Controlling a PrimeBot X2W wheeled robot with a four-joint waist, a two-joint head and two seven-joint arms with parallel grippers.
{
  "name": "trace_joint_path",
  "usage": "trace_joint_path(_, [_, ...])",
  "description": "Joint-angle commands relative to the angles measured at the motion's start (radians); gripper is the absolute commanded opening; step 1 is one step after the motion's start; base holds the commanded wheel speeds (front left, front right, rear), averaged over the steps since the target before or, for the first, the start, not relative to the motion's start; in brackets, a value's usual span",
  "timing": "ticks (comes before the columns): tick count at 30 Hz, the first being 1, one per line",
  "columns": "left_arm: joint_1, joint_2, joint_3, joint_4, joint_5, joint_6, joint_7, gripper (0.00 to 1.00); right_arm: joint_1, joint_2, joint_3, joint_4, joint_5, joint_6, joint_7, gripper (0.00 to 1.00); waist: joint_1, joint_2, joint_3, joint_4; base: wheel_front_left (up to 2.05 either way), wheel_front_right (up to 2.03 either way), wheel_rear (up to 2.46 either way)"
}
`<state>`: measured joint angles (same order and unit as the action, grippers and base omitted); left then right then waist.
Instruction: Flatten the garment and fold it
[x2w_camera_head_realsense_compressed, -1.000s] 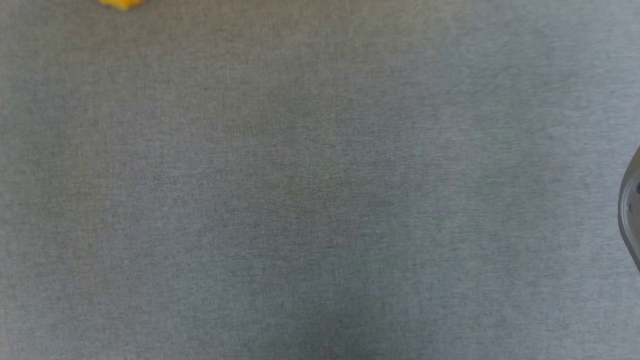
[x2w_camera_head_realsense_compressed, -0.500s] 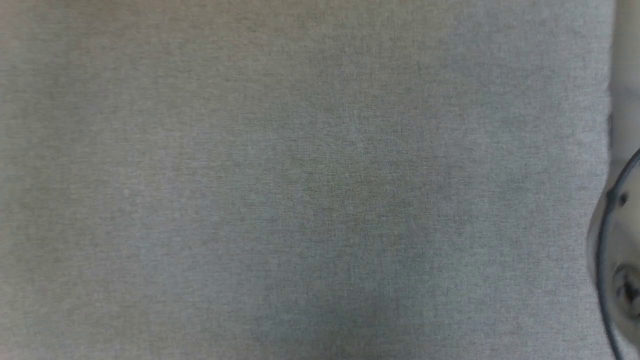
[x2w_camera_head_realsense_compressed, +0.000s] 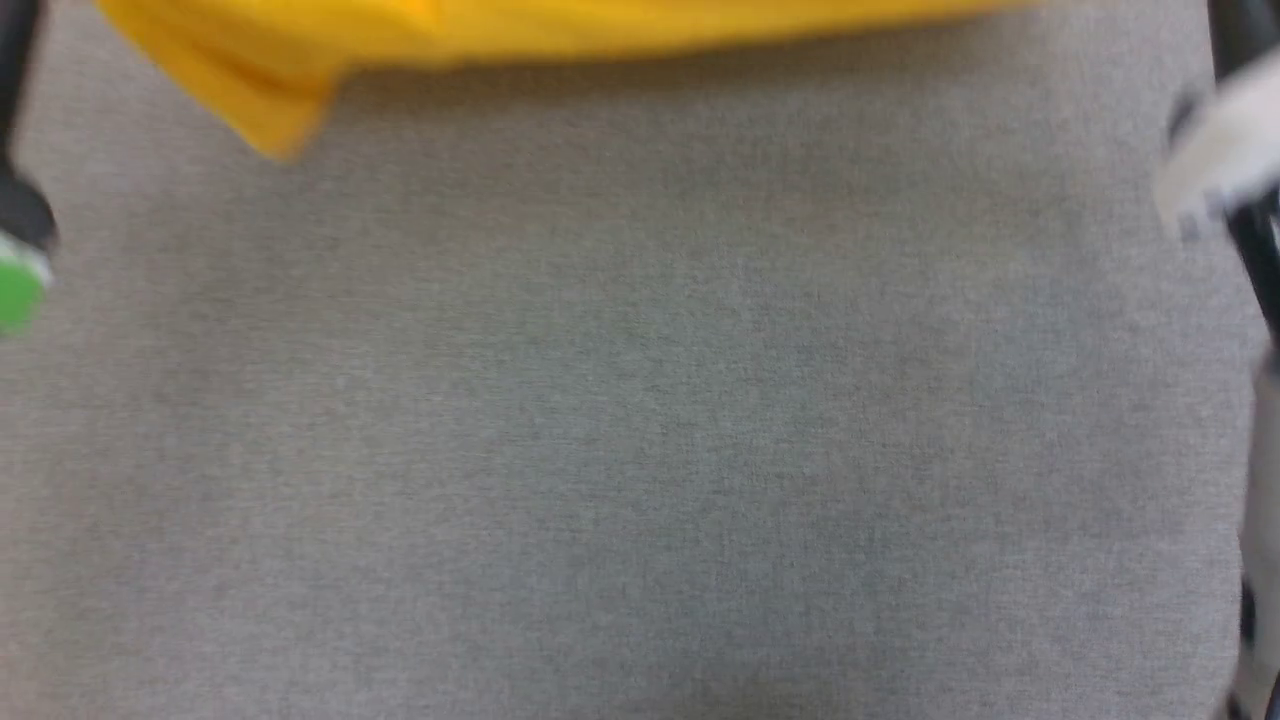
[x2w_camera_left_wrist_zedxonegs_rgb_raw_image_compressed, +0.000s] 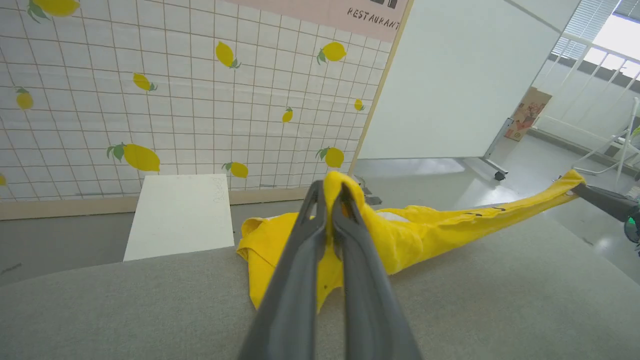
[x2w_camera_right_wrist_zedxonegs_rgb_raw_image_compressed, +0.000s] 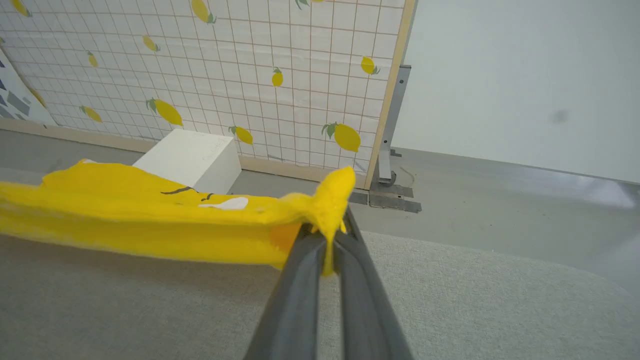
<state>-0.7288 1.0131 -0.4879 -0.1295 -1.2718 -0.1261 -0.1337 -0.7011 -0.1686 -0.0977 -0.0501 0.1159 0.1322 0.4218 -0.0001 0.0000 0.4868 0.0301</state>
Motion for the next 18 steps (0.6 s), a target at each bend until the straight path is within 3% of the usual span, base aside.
trace_joint_path(1, [0.062,0.02,0.001,-0.013,-0.024,0.004,-0.019,0.0,0.063,-0.001,-0.015,-0.055,0.031,-0.002,0.034,0.0,0.0001,0.0,-0.048,0.019,0.0,0.0,0.0])
trace_joint_path(9, [0.415,0.082,-0.052,-0.095,-0.097,0.033,-0.087,0.0,0.425,0.019,-0.083,-0.254,0.188,-0.002,0.17,0.0,0.0001,0.0,-0.139,0.022,0.0,0.0,0.0])
trace_joint_path(18, [0.64,0.09,-0.189,-0.179,-0.121,0.088,-0.05,0.0,0.733,0.001,-0.074,-0.272,0.301,-0.002,0.228,0.0,0.0001,0.0,-0.246,0.029,0.0,0.0,0.0])
